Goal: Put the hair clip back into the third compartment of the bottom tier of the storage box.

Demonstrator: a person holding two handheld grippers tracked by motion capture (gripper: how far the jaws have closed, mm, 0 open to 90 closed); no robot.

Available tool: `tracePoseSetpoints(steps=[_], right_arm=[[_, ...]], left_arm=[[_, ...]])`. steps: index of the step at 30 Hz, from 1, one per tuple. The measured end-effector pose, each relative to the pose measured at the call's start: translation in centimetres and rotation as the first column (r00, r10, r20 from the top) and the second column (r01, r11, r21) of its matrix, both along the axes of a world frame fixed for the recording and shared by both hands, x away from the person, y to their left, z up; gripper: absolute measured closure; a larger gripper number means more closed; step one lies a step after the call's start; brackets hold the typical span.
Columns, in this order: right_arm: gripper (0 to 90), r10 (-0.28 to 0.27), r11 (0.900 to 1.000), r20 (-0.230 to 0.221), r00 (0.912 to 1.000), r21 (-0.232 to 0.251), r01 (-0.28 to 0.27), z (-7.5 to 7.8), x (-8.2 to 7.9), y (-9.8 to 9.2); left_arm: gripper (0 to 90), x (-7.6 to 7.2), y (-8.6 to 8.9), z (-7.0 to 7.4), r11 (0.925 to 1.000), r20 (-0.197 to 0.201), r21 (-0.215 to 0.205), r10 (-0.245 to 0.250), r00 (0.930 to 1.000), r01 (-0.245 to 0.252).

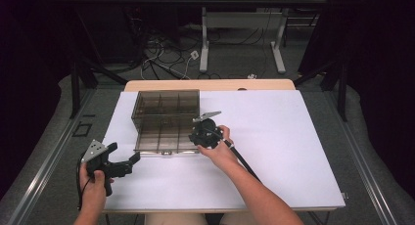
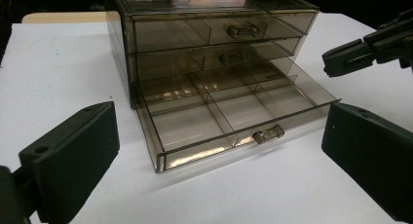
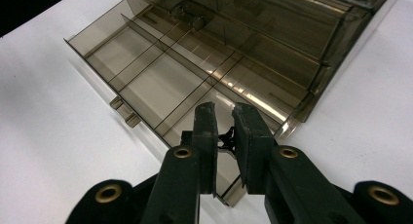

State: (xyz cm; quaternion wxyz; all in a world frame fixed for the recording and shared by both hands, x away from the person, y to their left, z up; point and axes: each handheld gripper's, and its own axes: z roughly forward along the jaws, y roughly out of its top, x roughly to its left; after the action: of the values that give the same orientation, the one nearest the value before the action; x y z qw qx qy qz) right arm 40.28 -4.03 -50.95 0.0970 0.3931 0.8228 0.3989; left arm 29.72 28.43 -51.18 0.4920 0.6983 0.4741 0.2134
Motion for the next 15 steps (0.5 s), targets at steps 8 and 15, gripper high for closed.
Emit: tracePoseSetpoints(steps=[8,15], right_arm=[[80.1,0.013,1.000,-0.014,0.9998,-0.021,-0.013,-0.53,0.19,0.49],[80.1,0.017,1.000,0.000,0.9999,-0.024,-0.017,-0.78,0.38,0.68]], left_arm=[[0.2,0.00,0.00,0.00,1.0000,0.000,-0.001,0.000,1.0000,0.000],[0.2,0.01,0.00,-0.01,1.0000,0.000,-0.001,-0.001,1.0000,0.001]])
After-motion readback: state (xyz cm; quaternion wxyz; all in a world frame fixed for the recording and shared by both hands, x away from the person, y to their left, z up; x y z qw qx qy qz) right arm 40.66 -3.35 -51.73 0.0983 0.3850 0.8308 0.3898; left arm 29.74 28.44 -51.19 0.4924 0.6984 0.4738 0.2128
